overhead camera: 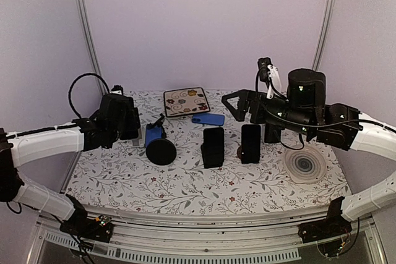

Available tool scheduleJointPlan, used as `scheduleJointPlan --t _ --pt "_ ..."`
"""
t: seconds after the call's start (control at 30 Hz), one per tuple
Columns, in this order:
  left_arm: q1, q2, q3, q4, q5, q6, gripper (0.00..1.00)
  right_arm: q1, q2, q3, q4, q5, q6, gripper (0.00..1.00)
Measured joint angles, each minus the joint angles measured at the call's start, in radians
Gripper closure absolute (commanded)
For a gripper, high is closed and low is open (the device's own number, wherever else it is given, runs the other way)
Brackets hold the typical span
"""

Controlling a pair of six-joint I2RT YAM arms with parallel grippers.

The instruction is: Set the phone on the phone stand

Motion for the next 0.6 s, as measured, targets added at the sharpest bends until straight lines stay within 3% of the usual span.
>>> scheduleJointPlan --t 0.3,0.6 --pt "0.115 0.111 -0.032 0.148 0.069 -0.007 0.73 0.000 -0.030 -0.040 0.022 -0.001 0.000 0.01" --pt "0.156 0.243 -0.032 0.263 0.101 -0.007 0.73 0.000 -0.034 -0.040 0.022 -0.003 -0.005 0.01"
